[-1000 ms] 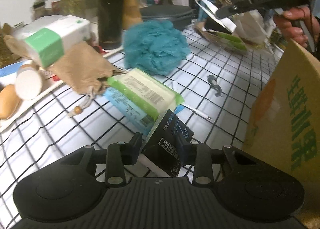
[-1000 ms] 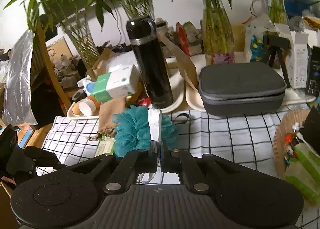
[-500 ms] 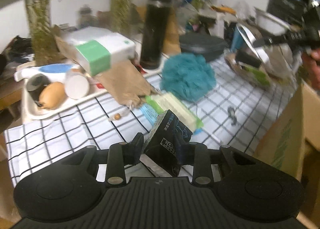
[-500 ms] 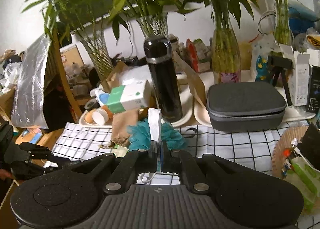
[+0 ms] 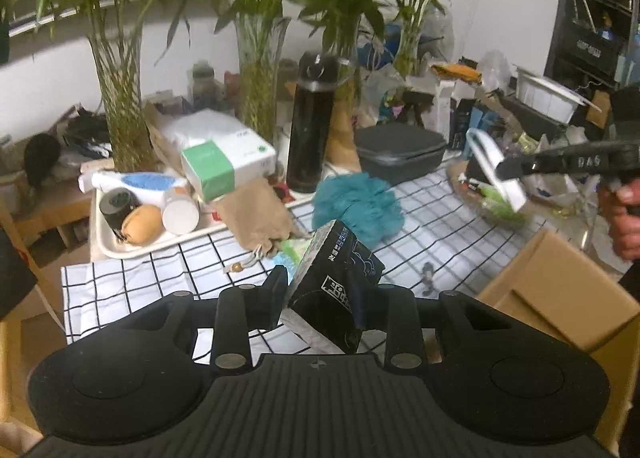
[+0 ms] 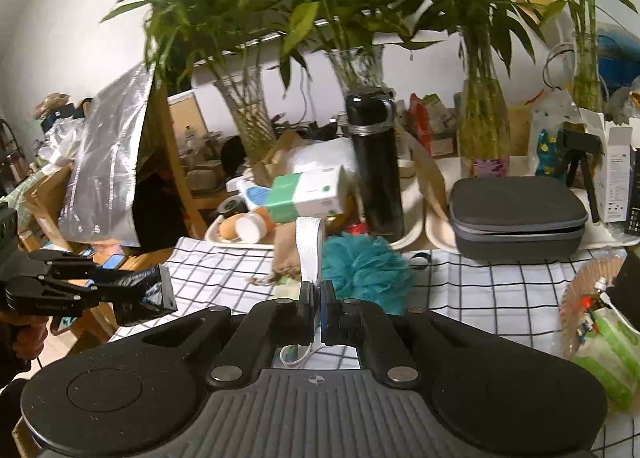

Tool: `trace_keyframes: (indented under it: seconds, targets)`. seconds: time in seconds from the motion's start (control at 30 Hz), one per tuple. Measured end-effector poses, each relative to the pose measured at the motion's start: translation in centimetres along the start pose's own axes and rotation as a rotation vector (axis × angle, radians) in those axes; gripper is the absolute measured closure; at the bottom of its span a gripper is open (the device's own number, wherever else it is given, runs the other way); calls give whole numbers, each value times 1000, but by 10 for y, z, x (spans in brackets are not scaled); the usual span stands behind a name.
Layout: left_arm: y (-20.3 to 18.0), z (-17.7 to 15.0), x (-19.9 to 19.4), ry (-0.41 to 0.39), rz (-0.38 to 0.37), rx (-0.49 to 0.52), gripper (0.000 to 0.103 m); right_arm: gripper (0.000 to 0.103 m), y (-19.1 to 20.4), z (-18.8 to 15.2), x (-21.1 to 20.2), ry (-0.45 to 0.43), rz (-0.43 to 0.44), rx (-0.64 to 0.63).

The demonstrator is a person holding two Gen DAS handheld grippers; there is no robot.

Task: Organize soft objects
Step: 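Carry the packet and stick over the box and open both tools inside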

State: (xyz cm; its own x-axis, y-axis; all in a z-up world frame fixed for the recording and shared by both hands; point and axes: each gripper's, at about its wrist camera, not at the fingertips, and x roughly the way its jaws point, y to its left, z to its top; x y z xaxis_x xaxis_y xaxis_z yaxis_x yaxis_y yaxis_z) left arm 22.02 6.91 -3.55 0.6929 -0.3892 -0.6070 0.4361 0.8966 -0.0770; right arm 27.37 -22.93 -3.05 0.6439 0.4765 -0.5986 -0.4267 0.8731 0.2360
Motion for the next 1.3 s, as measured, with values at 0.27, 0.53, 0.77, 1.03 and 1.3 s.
trace_keyframes:
  seconds: [0.27,0.53,0.77,1.03,1.3]
  targets:
    - [-32,4,-42,-30,29,-13,71,98,36,-17,-27,-30,57,-28]
    - [-57,-5,-71,-27,54,-67,71,98,71,-42,-48,-27,69,-97]
    - [-74,-21,-76,-1,83,-120,71,98,83,-64,-62,10,-14,-104]
    - [-86,-36,-68,50,122,-182,71,98,88,-86,-67,68,-94,-110]
    - [-99,-49,-63,69,143,-186,64,97,89,-96,-69,97,-107,-90]
